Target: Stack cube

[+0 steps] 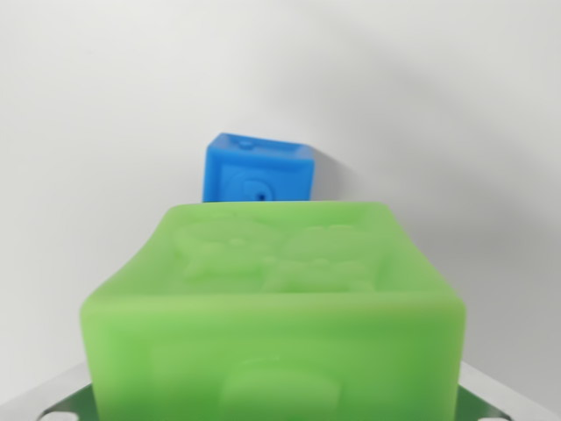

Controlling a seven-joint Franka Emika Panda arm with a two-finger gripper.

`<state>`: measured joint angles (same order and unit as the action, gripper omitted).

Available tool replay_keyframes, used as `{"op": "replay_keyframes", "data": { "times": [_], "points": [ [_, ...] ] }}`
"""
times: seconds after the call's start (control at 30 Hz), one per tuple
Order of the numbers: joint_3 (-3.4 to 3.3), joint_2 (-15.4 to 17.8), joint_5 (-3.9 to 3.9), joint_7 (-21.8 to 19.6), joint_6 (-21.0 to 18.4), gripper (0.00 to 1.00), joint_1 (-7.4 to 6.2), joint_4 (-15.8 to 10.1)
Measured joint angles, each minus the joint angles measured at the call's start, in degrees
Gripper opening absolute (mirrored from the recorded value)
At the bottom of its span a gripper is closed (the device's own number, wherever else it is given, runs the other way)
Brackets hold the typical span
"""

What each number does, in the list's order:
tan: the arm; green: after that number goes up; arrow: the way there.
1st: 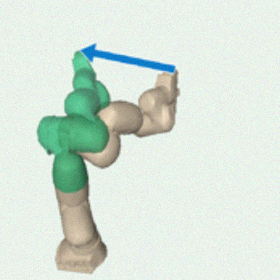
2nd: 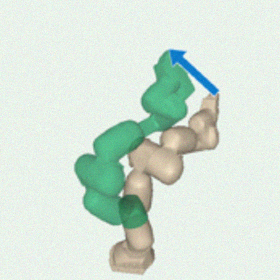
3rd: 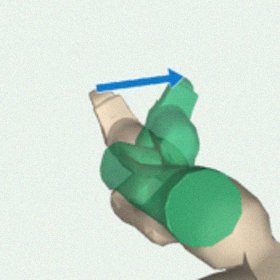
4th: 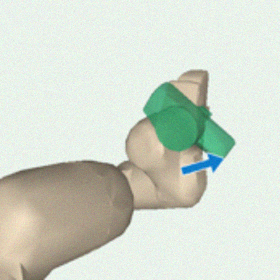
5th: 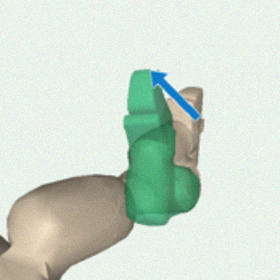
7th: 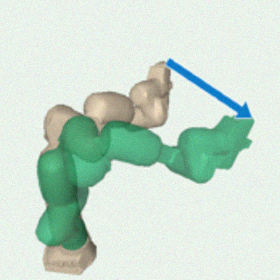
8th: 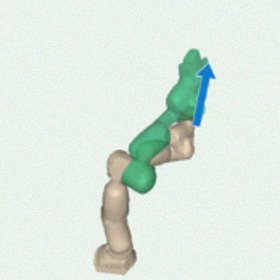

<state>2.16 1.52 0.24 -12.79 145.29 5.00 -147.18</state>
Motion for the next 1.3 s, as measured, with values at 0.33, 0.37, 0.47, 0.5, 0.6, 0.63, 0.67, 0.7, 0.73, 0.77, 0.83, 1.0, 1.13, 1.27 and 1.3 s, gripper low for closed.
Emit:
{"op": "replay_keyframes", "data": {
  "times": [0.33,0.37,0.47,0.5,0.6,0.63,0.67,0.7,0.73,0.77,0.83,1.0,1.13,1.27,1.3],
  "points": [
    [0.60,-0.2,0.00,-1.8,1.9,0.00,-0.80,-1.3],
    [0.59,-0.9,0.00,-1.8,2.4,0.00,-0.80,-1.4],
    [0.59,-2.5,-0.01,-1.9,3.9,0.00,-0.80,-1.4],
    [0.59,-3.1,-0.05,-1.9,4.4,0.00,-0.80,-1.4],
    [0.58,-4.5,-0.18,-2.0,6.0,0.00,-0.80,-1.5],
    [0.57,-4.9,-0.23,-2.1,6.4,0.00,-0.80,-1.6],
    [0.57,-5.1,-0.26,-2.1,6.7,0.00,-0.80,-1.6],
    [0.57,-5.5,-0.33,-2.1,7.2,0.00,-0.80,-1.6],
    [0.56,-6.0,-0.39,-2.2,7.7,0.00,-0.80,-1.6],
    [0.55,-6.5,-0.44,-2.2,8.2,0.00,-0.80,-1.6],
    [0.53,-7.5,-0.54,-2.3,9.1,0.00,-0.80,-1.6],
    [0.46,-9.5,-0.76,-2.5,11.0,0.00,-0.80,-1.6],
    [0.42,-10.8,-0.91,-2.6,12.4,0.00,-0.80,-1.6],
    [0.35,-12.3,-1.08,-2.7,13.7,0.00,-0.81,-1.5],
    [0.33,-12.6,-1.13,-2.8,14.0,0.00,-0.82,-1.5]
  ]
}}
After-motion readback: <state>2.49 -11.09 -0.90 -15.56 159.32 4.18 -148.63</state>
